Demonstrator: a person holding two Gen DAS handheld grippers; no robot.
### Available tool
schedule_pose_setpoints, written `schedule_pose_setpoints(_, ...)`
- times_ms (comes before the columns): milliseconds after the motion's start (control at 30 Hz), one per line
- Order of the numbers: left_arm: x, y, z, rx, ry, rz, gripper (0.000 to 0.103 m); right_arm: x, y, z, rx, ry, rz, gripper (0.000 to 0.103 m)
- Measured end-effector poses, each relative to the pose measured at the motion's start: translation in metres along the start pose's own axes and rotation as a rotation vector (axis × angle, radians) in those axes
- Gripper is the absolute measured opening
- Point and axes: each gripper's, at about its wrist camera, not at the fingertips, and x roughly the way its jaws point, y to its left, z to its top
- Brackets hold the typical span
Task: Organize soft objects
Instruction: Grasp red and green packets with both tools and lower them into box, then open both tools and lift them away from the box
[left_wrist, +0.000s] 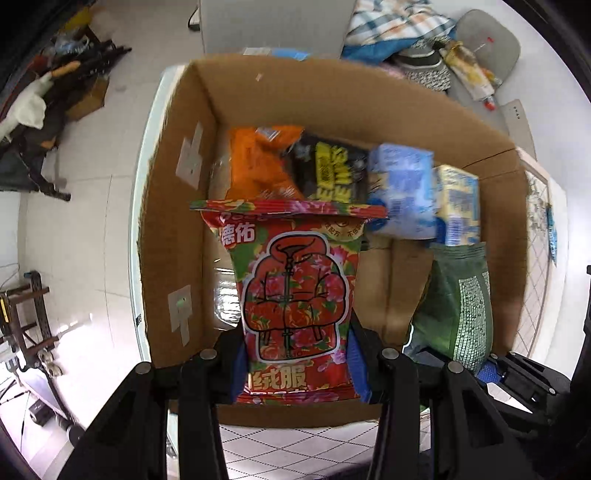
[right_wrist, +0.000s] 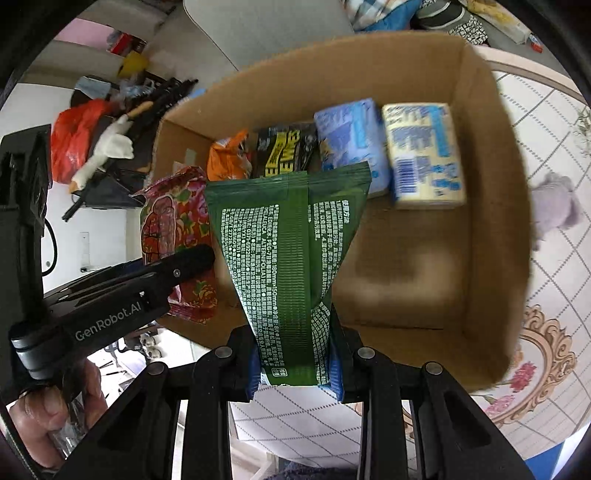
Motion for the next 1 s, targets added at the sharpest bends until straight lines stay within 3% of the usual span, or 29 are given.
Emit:
schedule_pose_setpoints(267, 0.023, 0.01, 0.006, -0.002, 0.093, -0.013, 0.043, 0.041, 0.011, 0.009, 0.01, 0.041, -0.041, 0.031)
schedule_pose_setpoints(367, 0.019, 0.012, 0.005, -0.01, 0.081, 0.002, 0.044, 0.05, 0.014, 0.01, 0.014, 0.048, -0.03, 0.032)
schedule_pose_setpoints(433, 0.016, 0.013, 0.005, -0.022, 0.077, 0.007, 0.05, 0.052, 0.014, 0.01, 0.014, 0.052, -0.022, 0.046)
schedule_pose_setpoints(467, 0.014, 0.013, 0.006, -0.026, 0.075, 0.001, 0.052, 0.053, 0.013, 0.009, 0.014, 0.053, -0.01, 0.064)
schedule_pose_setpoints(500, 0.01, 0.013, 0.005, -0.029, 0.068, 0.004, 0.055, 0.052, 0.013, 0.009, 0.014, 0.05, 0.0, 0.075)
schedule_pose_setpoints(667, -0.004, 0.008, -0.001, -0.004, 0.034, 0.039, 0.058, 0.044, 0.014, 0.005, -0.013, 0.048, -0.048, 0.075)
schedule_pose_setpoints(1000, -0.035, -0.004, -0.039, -0.023, -0.048, 0.024, 0.058, 0.009, -0.001, -0.011, -0.024, 0.033, -0.092, 0.075)
